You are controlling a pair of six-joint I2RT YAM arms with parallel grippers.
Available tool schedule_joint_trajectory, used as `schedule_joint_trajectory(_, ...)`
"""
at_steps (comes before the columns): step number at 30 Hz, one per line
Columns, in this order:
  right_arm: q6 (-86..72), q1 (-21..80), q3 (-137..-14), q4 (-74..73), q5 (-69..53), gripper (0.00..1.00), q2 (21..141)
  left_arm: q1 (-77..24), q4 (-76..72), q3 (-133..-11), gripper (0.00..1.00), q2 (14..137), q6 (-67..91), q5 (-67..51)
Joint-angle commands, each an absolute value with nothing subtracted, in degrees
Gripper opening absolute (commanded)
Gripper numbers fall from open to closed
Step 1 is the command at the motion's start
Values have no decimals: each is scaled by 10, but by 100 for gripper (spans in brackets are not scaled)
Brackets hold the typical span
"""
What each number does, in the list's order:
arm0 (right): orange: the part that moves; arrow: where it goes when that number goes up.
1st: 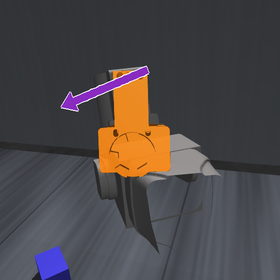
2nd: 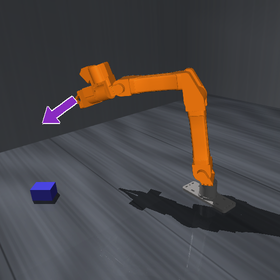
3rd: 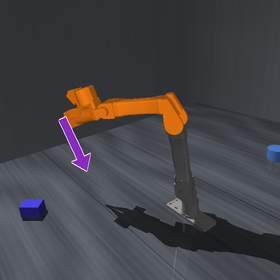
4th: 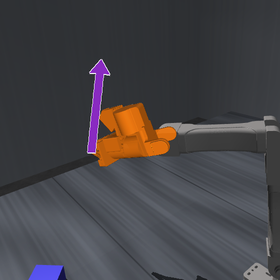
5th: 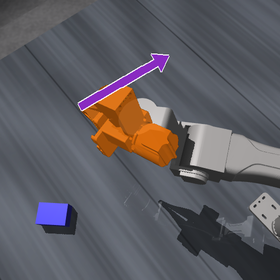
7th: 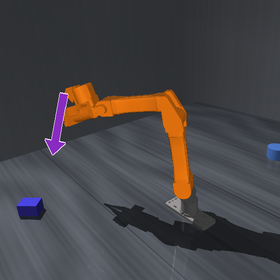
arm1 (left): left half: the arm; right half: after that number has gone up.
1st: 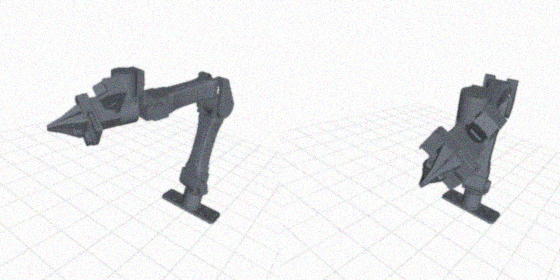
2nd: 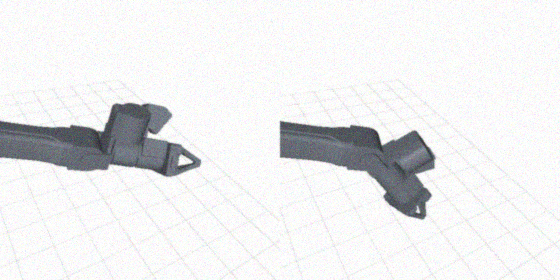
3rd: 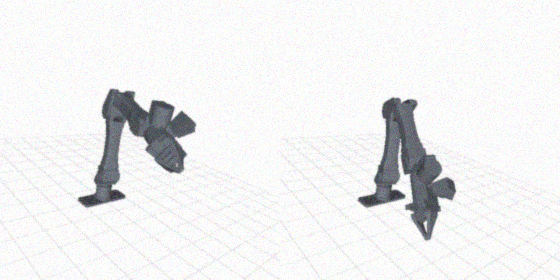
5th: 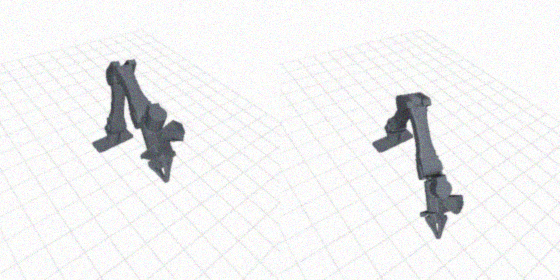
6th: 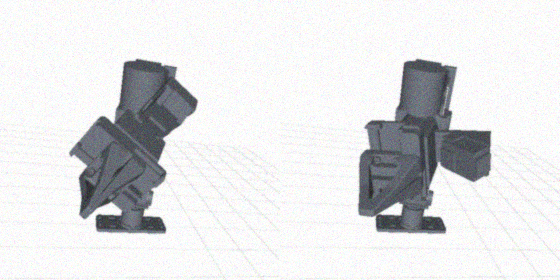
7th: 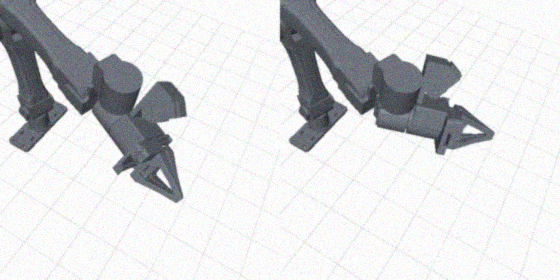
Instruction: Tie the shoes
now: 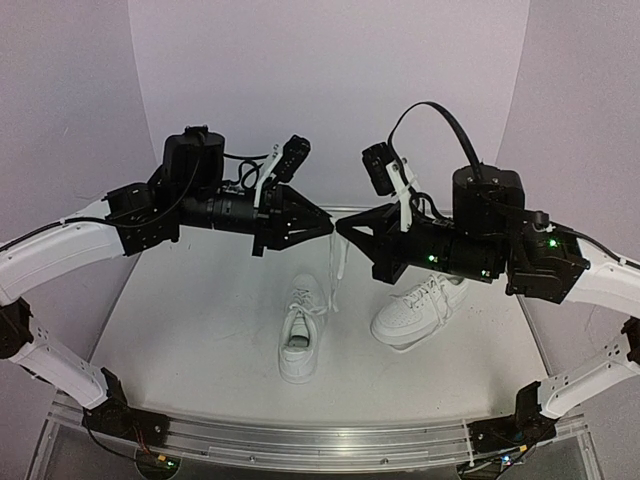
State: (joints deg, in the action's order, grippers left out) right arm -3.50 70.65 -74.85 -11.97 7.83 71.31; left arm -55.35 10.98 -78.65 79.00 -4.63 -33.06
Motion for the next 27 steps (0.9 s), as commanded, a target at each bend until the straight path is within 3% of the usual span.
schedule_joint_trajectory(1, -40, 706, -749, -99, 73, 0, 715, -559, 115, -819, 19, 794, -57, -344)
schedule_joint_trajectory(9, -40, 706, -751, -96, 71, 0, 717, -561, 120, -820, 15, 802, -59, -345)
schedule_joint_trajectory(16, -44, 706, -745, -96, 86, 0, 713, -561, 99, -800, 0, 786, -47, -346)
schedule_joint_trajectory(21, -55, 706, -732, -97, 129, 1, 700, -553, 109, -807, 0, 781, -9, -227)
schedule_joint_trajectory(25, -69, 706, -706, -98, 197, 16, 683, -521, 125, -819, 0, 782, 38, -137)
schedule_joint_trajectory(27, -77, 706, -691, -99, 229, 17, 673, -507, 127, -820, 0, 778, 58, -99)
